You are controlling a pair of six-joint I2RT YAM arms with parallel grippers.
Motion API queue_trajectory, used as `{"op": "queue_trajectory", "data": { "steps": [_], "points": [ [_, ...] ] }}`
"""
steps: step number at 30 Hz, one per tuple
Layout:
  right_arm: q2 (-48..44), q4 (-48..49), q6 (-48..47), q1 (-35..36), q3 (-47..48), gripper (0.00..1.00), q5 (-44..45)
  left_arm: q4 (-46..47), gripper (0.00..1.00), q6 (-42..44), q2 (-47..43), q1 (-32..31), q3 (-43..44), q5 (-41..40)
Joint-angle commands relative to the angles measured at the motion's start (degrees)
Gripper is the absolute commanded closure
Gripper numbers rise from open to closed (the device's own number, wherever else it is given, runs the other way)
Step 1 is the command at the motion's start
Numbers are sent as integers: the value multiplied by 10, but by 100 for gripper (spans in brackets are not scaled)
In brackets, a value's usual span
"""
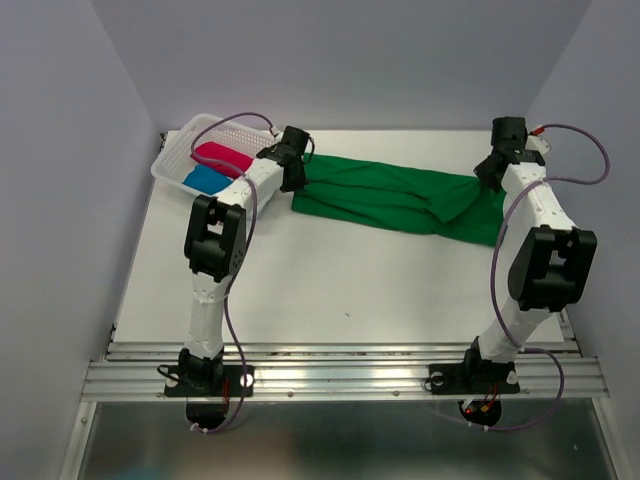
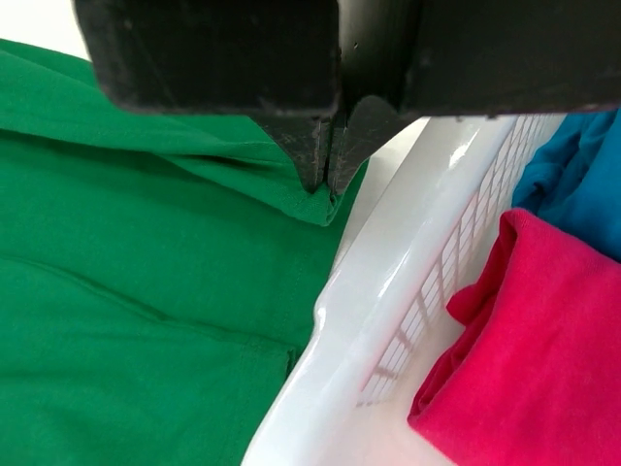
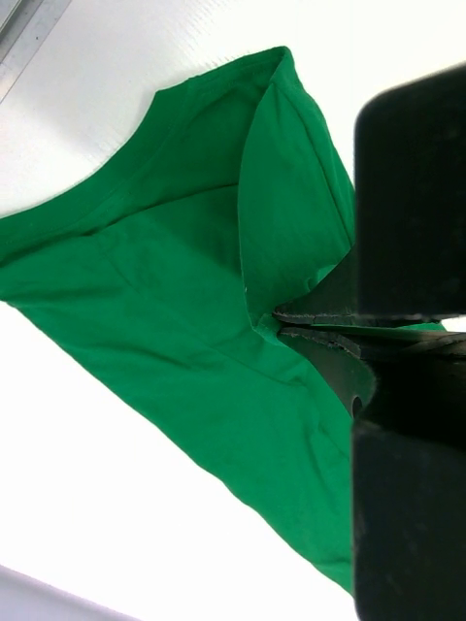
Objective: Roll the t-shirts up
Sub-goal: Fold the T-shirt at the center of the board.
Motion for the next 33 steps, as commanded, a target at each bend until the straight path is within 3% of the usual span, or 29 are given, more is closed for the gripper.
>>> {"op": "queue_trajectory", "data": {
  "steps": [1, 26, 29, 30, 33],
  "points": [
    [5, 20, -9, -7, 32, 99, 16, -4, 100, 16, 0, 4, 37, -11],
    [56, 34, -11, -24, 46, 99, -3, 4, 100, 32, 49, 4, 98, -14],
    [67, 35, -9, -24, 52, 99, -6, 0, 76, 33, 47, 4, 101, -6],
    [75, 37, -6, -24, 55, 99, -10, 2, 61, 35, 45, 4, 100, -3],
    [93, 38, -5, -24, 66, 99, -20, 11, 41, 42, 17, 1, 92, 0]
  ]
}}
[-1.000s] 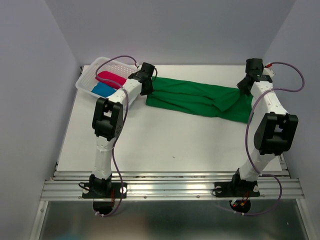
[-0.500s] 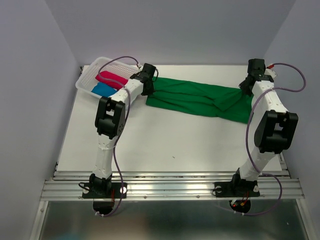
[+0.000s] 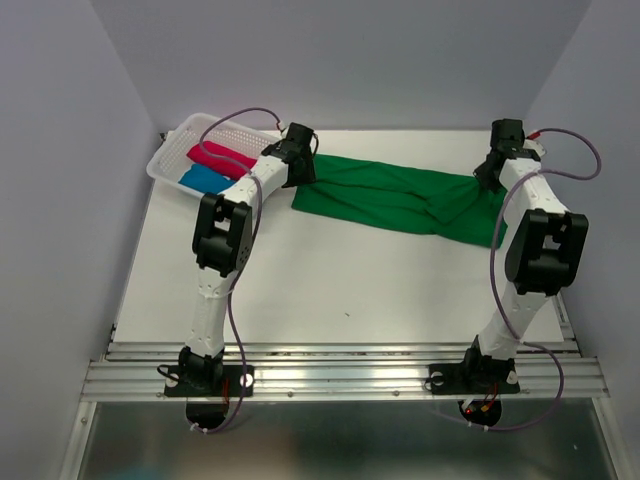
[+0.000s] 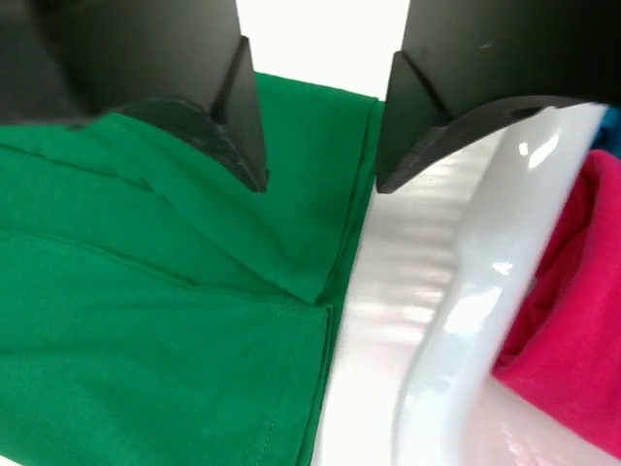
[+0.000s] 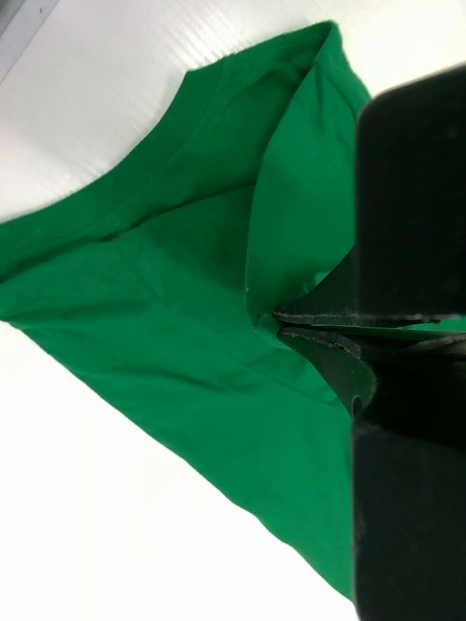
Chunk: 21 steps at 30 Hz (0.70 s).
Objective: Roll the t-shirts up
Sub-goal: Fold the T-shirt at the center of the board.
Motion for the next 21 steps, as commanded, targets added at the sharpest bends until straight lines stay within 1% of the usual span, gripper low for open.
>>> {"op": "queue_trajectory", "data": {
  "steps": [1, 3, 7, 9, 10, 13, 14, 15, 17, 18, 19, 21],
  "points": [
    [22, 28, 0, -4, 37, 99, -12, 8, 38, 16, -42, 3, 18, -7],
    [34, 28, 1, -4, 45, 99, -19, 13, 28, 23, -54, -3, 15, -10],
    [55, 28, 4, -10, 54, 99, -26, 31, 28, 37, -83, -12, -6, -7],
    [64, 28, 6, -10, 59, 99, -28, 30, 30, 39, -84, -17, -14, 5],
    [73, 27, 7, -10, 65, 99, -28, 30, 33, 40, -83, -20, -20, 14],
    [91, 27, 10, -15, 81, 99, -33, 35, 40, 42, -83, -29, -37, 26],
    [97, 26, 8, -15, 87, 95, -43, 36, 41, 44, -83, -31, -41, 32],
    [101, 25, 6, -21, 92, 86, -51, 40, 41, 47, -81, -35, -45, 40],
    [103, 14, 3, -21, 102, 71, -61, 39, 41, 52, -77, -38, -46, 57],
    [96, 14, 0, -21, 98, 50, -61, 36, 41, 52, -72, -39, -45, 59],
    [89, 14, -1, -21, 90, 41, -61, 35, 41, 52, -72, -40, -46, 59],
    [57, 20, -7, -21, 60, 35, -63, 35, 41, 52, -68, -40, -46, 66]
  ]
}}
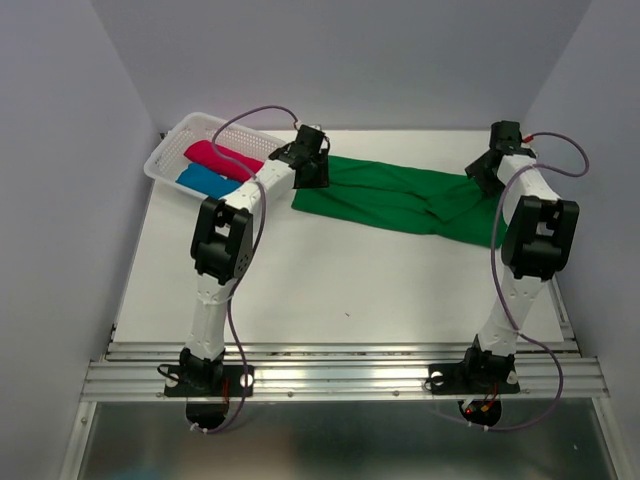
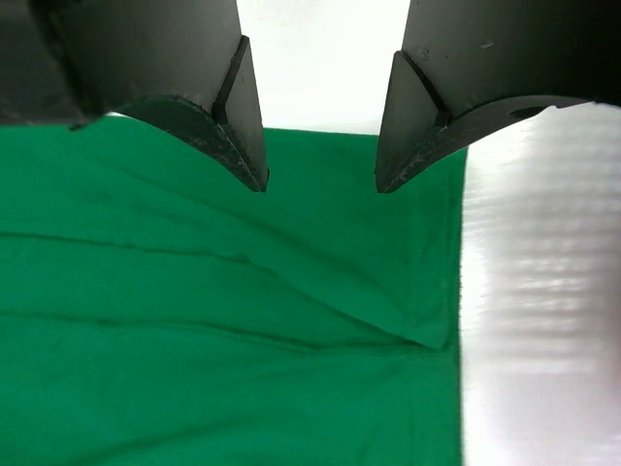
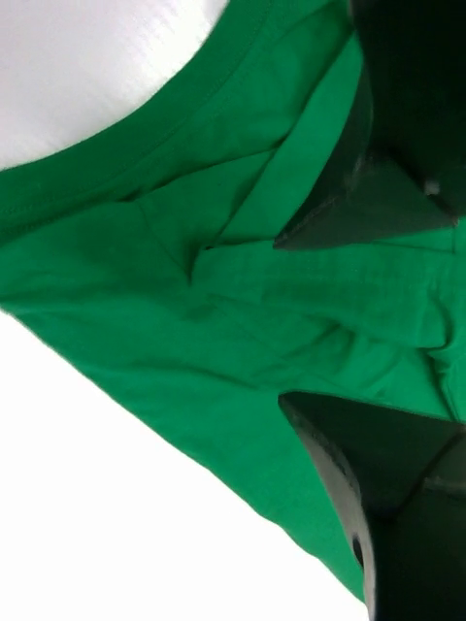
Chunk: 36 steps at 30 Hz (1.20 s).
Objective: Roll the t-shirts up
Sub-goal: Fold the T-shirt at the center of the board.
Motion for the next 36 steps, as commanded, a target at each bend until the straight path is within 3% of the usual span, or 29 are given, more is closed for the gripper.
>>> {"op": "queue_trajectory", "data": {
  "steps": [1, 6, 13, 26, 36],
  "points": [
    [-62, 19, -15, -5, -25, 31, -11, 6, 41, 13, -15, -4, -1, 22],
    [-133, 57, -41, -5, -140, 32, -85, 4, 41, 12, -15, -4, 0, 19],
    [-156, 110, -43, -5, -244, 37, -181, 0, 41, 13, -20, -4, 0, 18],
    [-105, 125, -42, -5, -229, 49, -209, -2, 41, 9, -16, -4, 6, 15],
    [-101, 143, -38, -5, -216, 66, -213, -5, 41, 9, -11, -4, 9, 15]
  ]
}}
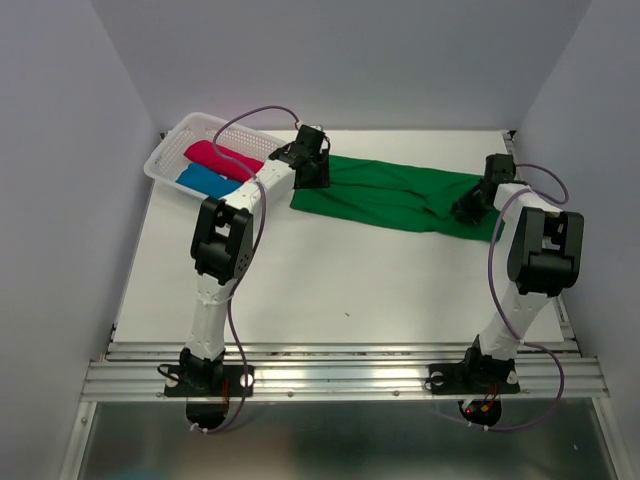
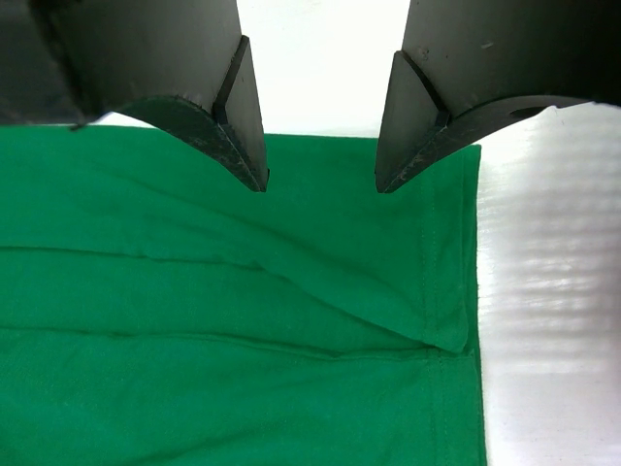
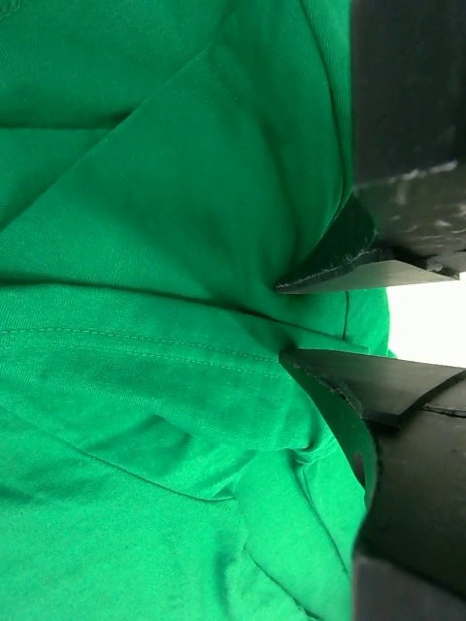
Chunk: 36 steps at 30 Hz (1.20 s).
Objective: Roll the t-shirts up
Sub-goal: Fold the T-shirt at the center of the board.
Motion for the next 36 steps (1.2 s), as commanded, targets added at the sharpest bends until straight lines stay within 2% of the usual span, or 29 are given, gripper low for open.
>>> {"op": "queue_trajectory", "data": {
  "steps": [1, 6, 11, 18, 20, 22, 25, 30, 32, 36],
  "points": [
    [-3, 35, 0, -3, 30, 66, -11, -5, 41, 6, -11, 1, 11, 1],
    [-30, 36, 1, -3, 19, 64, -9, -7, 41, 6, -10, 1, 11, 0],
    [-76, 36, -2, -3, 6, 62, 46, -7, 41, 6, -11, 0, 10, 0],
    [-37, 24, -3, -8, 38, 60, 46, 1, 41, 0, -11, -1, -4, 3],
    [-29, 7, 3, -8, 37, 62, 46, -1, 45, 0, -2, -4, 0, 3],
    [-33, 6, 7, -8, 14, 64, 56, -1, 54, 0, 6, -7, 1, -3],
    [-52, 6, 7, -8, -11, 66, 96, -1, 72, 0, 13, -8, 5, -6],
    [-66, 3, 5, -13, -40, 73, 118, -9, 94, 0, 39, -9, 23, -21],
    [-67, 2, 4, -13, -45, 75, 120, -12, 100, -1, 51, -9, 27, -22],
    [-50, 3, 0, -13, -55, 77, 119, -14, 100, -7, 68, -8, 24, -22]
  ]
}}
